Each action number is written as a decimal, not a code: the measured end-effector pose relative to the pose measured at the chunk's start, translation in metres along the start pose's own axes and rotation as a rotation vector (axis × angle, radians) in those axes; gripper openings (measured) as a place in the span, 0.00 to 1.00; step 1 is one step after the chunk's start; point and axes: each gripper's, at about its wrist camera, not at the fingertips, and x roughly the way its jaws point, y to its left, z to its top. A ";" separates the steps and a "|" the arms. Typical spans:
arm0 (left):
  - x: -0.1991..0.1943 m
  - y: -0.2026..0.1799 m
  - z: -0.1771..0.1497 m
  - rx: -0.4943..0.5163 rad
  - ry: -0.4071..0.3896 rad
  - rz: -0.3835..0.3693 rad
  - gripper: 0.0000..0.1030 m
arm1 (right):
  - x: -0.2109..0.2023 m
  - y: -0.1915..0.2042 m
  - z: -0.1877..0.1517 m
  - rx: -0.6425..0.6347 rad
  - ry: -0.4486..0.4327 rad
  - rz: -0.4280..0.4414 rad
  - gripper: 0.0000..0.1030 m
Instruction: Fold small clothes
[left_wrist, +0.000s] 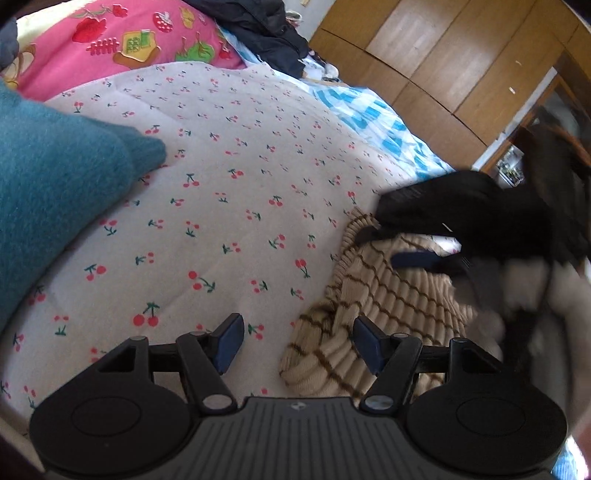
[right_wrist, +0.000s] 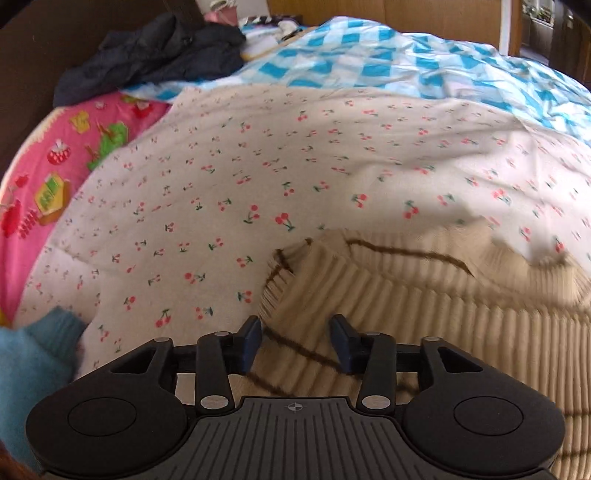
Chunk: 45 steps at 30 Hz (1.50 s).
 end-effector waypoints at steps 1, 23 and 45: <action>0.000 0.000 0.000 0.003 0.004 -0.002 0.68 | 0.003 0.004 0.003 -0.013 0.007 -0.012 0.51; 0.004 -0.021 -0.028 0.118 -0.016 0.015 0.83 | 0.000 0.002 0.001 -0.112 0.010 -0.030 0.13; 0.002 -0.032 -0.029 0.150 -0.010 -0.125 0.31 | -0.069 -0.060 -0.006 0.071 -0.112 0.124 0.12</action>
